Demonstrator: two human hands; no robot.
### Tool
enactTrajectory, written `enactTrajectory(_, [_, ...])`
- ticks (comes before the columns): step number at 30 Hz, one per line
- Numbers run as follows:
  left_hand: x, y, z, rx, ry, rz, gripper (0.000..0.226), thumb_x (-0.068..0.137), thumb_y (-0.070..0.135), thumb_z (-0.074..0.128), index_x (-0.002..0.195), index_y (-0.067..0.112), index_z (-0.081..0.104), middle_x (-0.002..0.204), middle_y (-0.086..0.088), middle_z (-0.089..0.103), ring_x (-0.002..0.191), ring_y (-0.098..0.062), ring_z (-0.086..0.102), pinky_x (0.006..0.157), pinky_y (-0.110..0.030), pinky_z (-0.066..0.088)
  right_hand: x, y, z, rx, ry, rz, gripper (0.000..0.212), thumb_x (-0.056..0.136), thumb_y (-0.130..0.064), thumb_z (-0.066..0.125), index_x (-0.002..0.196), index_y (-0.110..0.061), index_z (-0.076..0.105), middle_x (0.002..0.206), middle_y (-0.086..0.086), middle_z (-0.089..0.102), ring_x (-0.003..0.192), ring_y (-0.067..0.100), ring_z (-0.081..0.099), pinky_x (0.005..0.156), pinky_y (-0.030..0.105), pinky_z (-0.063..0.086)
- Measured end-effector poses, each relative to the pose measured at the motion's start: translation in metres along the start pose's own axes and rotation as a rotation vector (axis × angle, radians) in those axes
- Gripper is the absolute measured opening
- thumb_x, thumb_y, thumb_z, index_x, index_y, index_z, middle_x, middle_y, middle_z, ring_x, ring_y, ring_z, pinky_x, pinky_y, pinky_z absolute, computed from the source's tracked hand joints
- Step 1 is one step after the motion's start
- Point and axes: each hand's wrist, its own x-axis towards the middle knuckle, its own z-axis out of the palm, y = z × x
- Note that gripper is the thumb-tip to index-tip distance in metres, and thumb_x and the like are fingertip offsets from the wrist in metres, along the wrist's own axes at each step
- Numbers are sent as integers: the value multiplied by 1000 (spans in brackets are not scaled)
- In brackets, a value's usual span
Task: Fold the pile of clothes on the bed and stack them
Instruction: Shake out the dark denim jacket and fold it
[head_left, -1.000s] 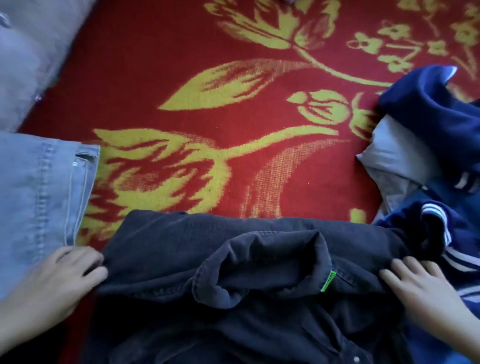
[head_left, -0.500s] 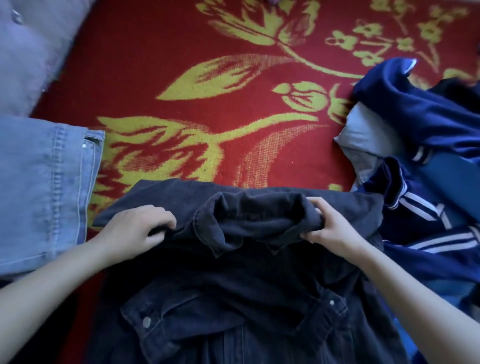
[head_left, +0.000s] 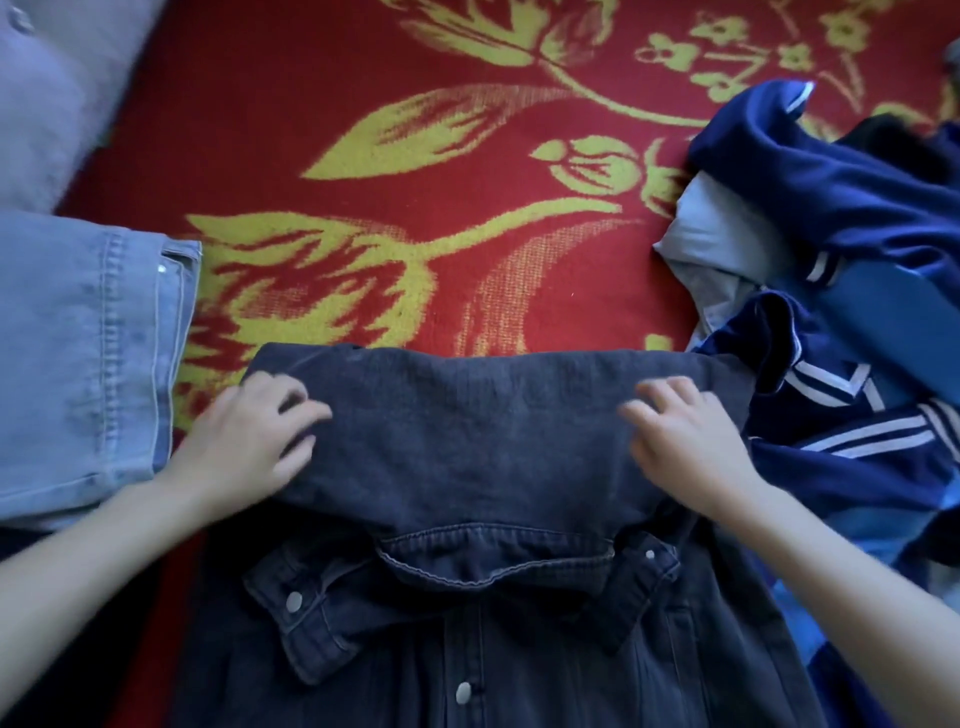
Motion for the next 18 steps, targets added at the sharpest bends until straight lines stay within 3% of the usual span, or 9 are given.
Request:
enactTrajectory(2, [26,-7,-5,57,-117,-237,58,77,17,62,133,14,48,133,-18,47,122,-32,40,89,-54,41,22,18,-3,-99,-116,139,48,73,-15,63,119,-4,60,127,24,53,114,40,53,81,48,46])
enactTrajectory(3, [37,-12,-8,51,-260,-338,75,78,16,63,145,20,28,150,-13,27,137,-28,23,103,-51,29,27,30,-3,-139,-312,184,66,79,-20,64,139,-8,40,146,20,35,132,35,37,97,49,37])
enactTrajectory(5, [53,-24,-13,-20,-548,-478,92,80,17,62,149,30,3,157,-4,7,144,-21,5,111,-42,18,30,50,-3,-171,-639,244,86,86,-35,58,150,-21,3,157,6,7,141,27,19,107,45,24])
enactTrajectory(7, [58,-32,-11,-45,-659,-496,93,81,22,62,149,33,0,155,-3,17,142,-22,16,108,-40,26,26,64,0,-134,-713,329,91,86,-46,57,149,-27,-6,157,0,12,135,29,29,105,42,27])
enactTrajectory(10, [53,-33,-6,92,-708,-479,89,80,35,63,147,36,5,150,2,27,133,-25,28,102,-40,29,18,74,1,-62,-730,445,86,82,-48,61,148,-27,10,141,1,40,122,25,47,99,38,32])
enactTrajectory(12, [49,-28,-4,188,-745,-463,80,81,45,61,145,39,13,142,3,35,127,-24,32,98,-39,29,13,80,-3,-107,-693,405,61,84,-42,60,136,-25,33,125,0,56,115,21,54,93,36,33])
enactTrajectory(15, [38,-31,-2,223,-683,-435,52,87,48,53,134,45,32,127,4,47,120,-22,36,94,-37,30,2,84,-14,-142,-603,323,28,90,-33,54,114,-20,49,104,1,67,102,22,60,85,33,31])
enactTrajectory(18, [22,-36,-15,249,-485,-400,24,90,44,51,113,38,55,117,2,49,115,-19,36,92,-36,29,-24,86,-17,-134,-275,130,14,79,-19,69,81,-9,59,73,9,67,73,30,64,68,35,36])
